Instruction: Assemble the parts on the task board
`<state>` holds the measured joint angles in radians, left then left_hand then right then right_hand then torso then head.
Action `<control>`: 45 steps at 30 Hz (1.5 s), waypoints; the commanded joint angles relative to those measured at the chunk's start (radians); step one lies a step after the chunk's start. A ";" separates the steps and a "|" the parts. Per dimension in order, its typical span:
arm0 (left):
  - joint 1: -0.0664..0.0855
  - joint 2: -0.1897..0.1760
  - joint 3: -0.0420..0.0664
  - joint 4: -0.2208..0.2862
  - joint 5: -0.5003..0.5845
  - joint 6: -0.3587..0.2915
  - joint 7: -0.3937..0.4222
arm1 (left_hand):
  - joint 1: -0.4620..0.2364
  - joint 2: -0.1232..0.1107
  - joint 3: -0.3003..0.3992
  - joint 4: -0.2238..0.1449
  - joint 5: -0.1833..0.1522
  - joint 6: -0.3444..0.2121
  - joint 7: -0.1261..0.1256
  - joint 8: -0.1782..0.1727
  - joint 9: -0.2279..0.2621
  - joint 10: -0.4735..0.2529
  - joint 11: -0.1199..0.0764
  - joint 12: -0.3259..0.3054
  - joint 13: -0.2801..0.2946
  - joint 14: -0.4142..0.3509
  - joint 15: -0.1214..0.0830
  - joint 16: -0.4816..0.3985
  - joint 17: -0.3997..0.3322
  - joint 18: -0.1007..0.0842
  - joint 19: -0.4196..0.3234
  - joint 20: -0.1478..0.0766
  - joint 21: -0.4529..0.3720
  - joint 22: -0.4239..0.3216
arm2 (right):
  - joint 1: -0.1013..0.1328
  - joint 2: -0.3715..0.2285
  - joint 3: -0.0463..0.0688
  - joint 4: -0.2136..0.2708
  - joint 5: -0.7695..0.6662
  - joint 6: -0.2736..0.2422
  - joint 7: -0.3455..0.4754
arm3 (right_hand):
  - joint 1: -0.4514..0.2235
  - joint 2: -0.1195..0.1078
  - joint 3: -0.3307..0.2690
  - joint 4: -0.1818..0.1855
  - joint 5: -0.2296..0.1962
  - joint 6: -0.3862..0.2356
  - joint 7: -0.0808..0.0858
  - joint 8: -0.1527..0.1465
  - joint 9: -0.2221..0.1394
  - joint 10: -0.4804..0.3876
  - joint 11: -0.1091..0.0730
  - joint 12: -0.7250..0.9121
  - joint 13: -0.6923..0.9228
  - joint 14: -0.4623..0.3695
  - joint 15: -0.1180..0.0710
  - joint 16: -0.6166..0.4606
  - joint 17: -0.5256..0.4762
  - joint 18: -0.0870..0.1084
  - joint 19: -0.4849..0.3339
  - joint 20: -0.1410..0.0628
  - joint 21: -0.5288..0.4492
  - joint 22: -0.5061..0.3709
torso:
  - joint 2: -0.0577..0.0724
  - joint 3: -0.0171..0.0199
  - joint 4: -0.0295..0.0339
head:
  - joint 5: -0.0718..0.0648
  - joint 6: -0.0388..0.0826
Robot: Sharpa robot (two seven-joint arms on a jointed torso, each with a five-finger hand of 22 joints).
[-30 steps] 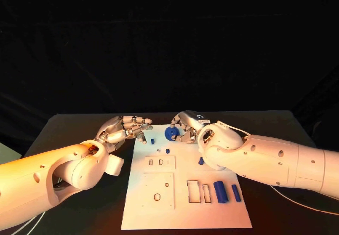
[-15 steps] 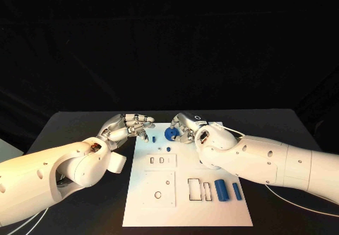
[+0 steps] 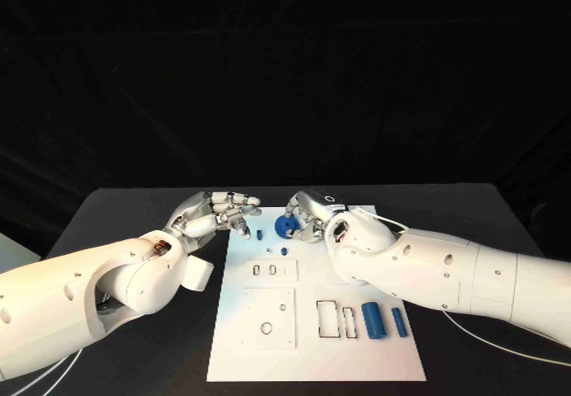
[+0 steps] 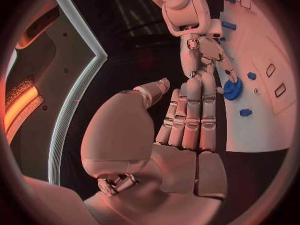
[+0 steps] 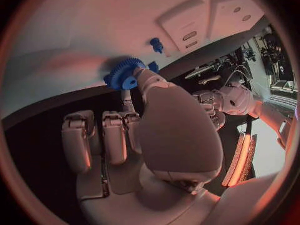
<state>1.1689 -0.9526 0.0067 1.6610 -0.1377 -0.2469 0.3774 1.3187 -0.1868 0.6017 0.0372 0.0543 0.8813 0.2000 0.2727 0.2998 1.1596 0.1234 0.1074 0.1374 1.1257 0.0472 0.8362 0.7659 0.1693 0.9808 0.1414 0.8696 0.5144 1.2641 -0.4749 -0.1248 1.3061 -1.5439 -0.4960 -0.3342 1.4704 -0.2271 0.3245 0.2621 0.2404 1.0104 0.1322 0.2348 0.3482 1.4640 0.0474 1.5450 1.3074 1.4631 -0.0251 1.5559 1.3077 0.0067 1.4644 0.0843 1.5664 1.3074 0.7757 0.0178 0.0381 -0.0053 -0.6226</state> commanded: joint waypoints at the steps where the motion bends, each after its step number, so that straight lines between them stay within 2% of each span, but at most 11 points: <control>1: 0.002 0.002 0.001 0.001 -0.003 0.018 0.003 | 0.003 0.006 0.003 -0.002 0.003 -0.007 -0.002 0.002 0.001 -0.008 0.001 0.005 0.001 -0.007 0.002 0.003 -0.001 0.013 -0.009 0.001 0.003 0.001 | -0.002 0.004 -0.001 -0.003 -0.015 0.011 0.012 | 0.002 0.007 0.003 0.003 0.003 0.002 -0.008 -0.002 0.022 0.083 -0.003 -0.001 0.237 0.102 -0.003 0.005 0.235 -0.007 0.106 -0.005 0.004 0.263 | 0.000 -0.0003 0.0002 | -0.001 0.001; 8: 0.002 0.001 0.001 0.001 -0.003 0.020 0.001 | 0.003 0.006 0.003 -0.002 0.003 -0.007 -0.002 0.002 0.001 -0.008 0.001 0.005 0.001 -0.007 0.002 0.003 -0.001 0.013 -0.009 0.001 0.003 0.001 | -0.002 0.010 -0.001 -0.009 -0.014 0.012 0.008 | -0.010 0.000 0.007 0.008 -0.002 -0.019 0.001 -0.014 0.018 0.073 0.004 -0.013 0.226 0.101 0.003 0.004 0.232 -0.007 0.106 -0.001 0.004 0.263 | 0.000 -0.0004 0.0002 | -0.003 0.002; 12: 0.002 0.001 0.001 0.002 -0.004 0.022 0.000 | 0.003 0.006 0.003 -0.002 0.003 -0.007 -0.002 0.002 0.001 -0.008 0.001 0.005 0.001 -0.007 0.002 0.003 -0.001 0.013 -0.009 0.001 0.003 0.001 | -0.002 0.016 -0.002 -0.019 -0.008 0.023 0.005 | -0.033 -0.013 0.005 0.018 -0.016 -0.074 0.022 -0.050 0.004 0.047 0.022 -0.043 0.200 0.101 0.020 0.004 0.232 -0.007 0.106 0.014 0.004 0.263 | 0.000 -0.0009 0.0000 | -0.003 0.002; 17: 0.002 0.001 0.001 0.002 -0.004 0.022 -0.001 | 0.003 0.006 0.003 -0.002 0.003 -0.007 -0.002 0.002 0.001 -0.008 0.001 0.005 0.001 -0.007 0.002 0.003 -0.001 0.013 -0.009 0.001 0.003 0.001 | -0.002 0.022 -0.002 -0.030 0.004 0.038 0.006 | -0.074 -0.013 -0.019 0.026 -0.042 -0.110 0.034 -0.076 -0.007 0.028 0.035 -0.064 0.182 0.101 0.034 0.005 0.234 -0.007 0.106 0.029 0.004 0.263 | 0.001 -0.0004 0.0010 | -0.004 0.001; 25: 0.002 0.000 0.001 0.003 -0.005 0.023 -0.002 | 0.003 0.006 0.003 -0.002 0.003 -0.007 -0.002 0.002 0.001 -0.008 0.001 0.005 0.001 -0.007 0.002 0.003 -0.001 0.013 -0.009 0.001 0.003 0.001 | -0.002 0.024 -0.004 -0.035 0.017 0.055 0.010 | -0.107 -0.001 -0.042 0.028 -0.039 -0.112 0.036 -0.081 -0.009 0.025 0.037 -0.067 0.180 0.102 0.037 0.005 0.235 -0.007 0.106 0.033 0.004 0.263 | 0.000 -0.0008 -0.0002 | -0.003 0.000; 36: 0.002 -0.001 0.001 0.004 -0.006 0.023 -0.003 | 0.002 0.009 0.004 -0.004 0.002 -0.007 -0.001 0.002 0.003 -0.008 0.001 0.006 0.002 -0.008 0.002 0.004 -0.003 0.013 -0.014 0.002 0.010 0.005 | -0.003 0.017 -0.005 -0.032 0.035 0.090 0.014 | -0.125 0.014 -0.046 0.027 -0.024 -0.091 0.031 -0.072 -0.006 0.037 0.034 -0.054 0.192 0.102 0.035 0.007 0.239 -0.007 0.106 0.033 0.004 0.263 | 0.000 -0.0003 -0.0002 | -0.004 -0.001; 38: 0.002 -0.001 0.001 0.004 -0.006 0.022 -0.003 | 0.002 0.009 0.004 -0.004 0.002 -0.007 -0.001 0.002 0.003 -0.008 0.001 0.006 0.002 -0.008 0.002 0.004 -0.003 0.013 -0.014 0.002 0.010 0.005 | -0.003 0.014 -0.005 -0.030 0.043 0.105 0.016 | -0.162 0.029 -0.050 0.029 -0.005 -0.086 0.028 -0.072 -0.007 0.042 0.031 -0.048 0.197 0.103 0.033 0.008 0.242 -0.007 0.106 0.031 0.004 0.263 | 0.000 -0.0001 -0.0001 | -0.004 -0.002; 45: 0.002 -0.002 0.001 0.004 -0.006 0.021 -0.003 | 0.002 0.010 0.005 -0.004 0.003 -0.007 -0.001 0.002 0.003 -0.008 0.002 0.006 0.003 -0.008 0.002 0.004 -0.003 0.013 -0.015 0.002 0.011 0.006 | -0.005 0.005 -0.007 -0.031 0.057 0.136 0.012 | -0.210 0.039 -0.056 0.030 -0.001 -0.085 0.028 -0.075 -0.009 0.044 0.030 -0.047 0.199 0.104 0.032 0.009 0.244 -0.007 0.106 0.029 0.004 0.263 | 0.000 0.0001 -0.0010 | -0.004 -0.003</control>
<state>1.1690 -0.9558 0.0066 1.6625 -0.1402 -0.2417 0.3696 1.3187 -0.1868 0.6034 0.0355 0.0543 0.8813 0.2001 0.2727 0.3017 1.1597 0.1235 0.1074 0.1389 1.1257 0.0472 0.8362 0.7639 0.1693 0.9738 0.1411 0.8780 0.5189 1.2648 -0.4686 -0.1277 1.2738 -1.5030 -0.4101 -0.3296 1.2698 -0.1857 0.2730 0.2912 0.2363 0.9174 0.1577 0.1584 0.3413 1.4670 0.0790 1.4947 1.3081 1.4683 0.0053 1.5600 1.3080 0.0068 1.4679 0.1095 1.5664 1.3077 0.7760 0.0177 0.0373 -0.0091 -0.6253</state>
